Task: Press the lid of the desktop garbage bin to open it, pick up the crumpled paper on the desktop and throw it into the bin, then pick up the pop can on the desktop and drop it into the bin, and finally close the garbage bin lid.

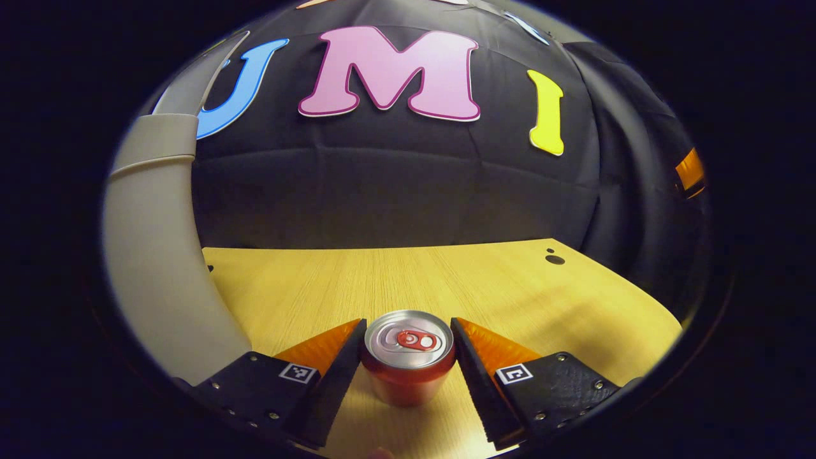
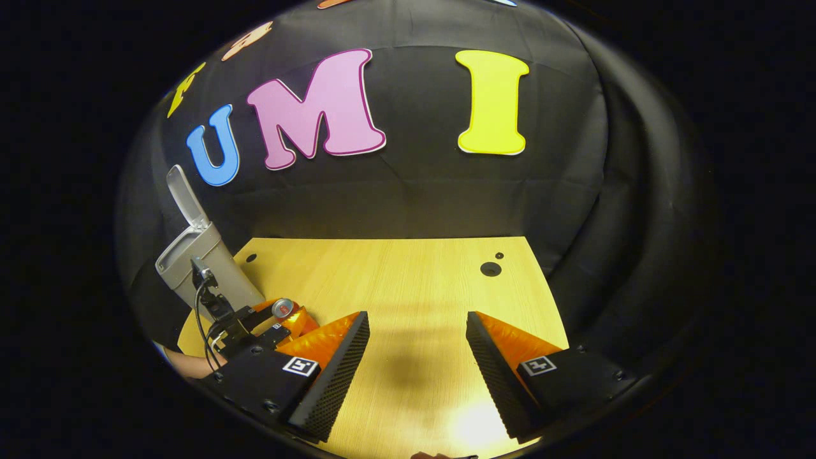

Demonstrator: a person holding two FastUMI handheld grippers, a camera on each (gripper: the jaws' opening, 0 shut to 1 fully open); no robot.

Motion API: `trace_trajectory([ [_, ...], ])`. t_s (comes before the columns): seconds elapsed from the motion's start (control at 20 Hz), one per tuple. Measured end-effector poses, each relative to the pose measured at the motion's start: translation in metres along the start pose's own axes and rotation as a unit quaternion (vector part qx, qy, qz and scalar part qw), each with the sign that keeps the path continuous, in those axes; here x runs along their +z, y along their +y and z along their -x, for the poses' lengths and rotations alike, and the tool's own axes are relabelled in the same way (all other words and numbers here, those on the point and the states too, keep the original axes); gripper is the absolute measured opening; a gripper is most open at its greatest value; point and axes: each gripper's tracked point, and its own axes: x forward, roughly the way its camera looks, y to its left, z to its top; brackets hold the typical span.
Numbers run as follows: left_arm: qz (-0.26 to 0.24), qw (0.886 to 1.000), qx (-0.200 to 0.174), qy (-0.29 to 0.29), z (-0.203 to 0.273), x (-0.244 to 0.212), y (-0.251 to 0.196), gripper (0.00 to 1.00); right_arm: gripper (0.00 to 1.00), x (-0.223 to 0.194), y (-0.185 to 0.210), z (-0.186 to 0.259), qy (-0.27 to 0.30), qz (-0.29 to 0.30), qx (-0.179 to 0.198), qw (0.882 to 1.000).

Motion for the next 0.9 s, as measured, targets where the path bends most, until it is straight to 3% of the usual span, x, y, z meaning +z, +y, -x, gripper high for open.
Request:
trace_trajectory([
  [0.5, 0.001, 1.0, 0.0, 0.023, 0.007, -0.003, 0.003, 0.86, 0.99, -0.005, -0.002, 0.007, 0.003, 0.002, -0.001, 1.0],
  [0.65, 0.014, 1.0, -0.006, -0.002, 0.023, 0.028, 0.002, 0.86, 0.99, -0.009, 0.002, 0.014, 0.002, 0.003, 0.001, 1.0],
  [0.9, -0.016, 0.999, 0.003, -0.039, 0.063, 0.095, 0.016, 0.85, 0.99, -0.009, 0.017, 0.017, -0.005, 0.003, 0.012, 1.0],
])
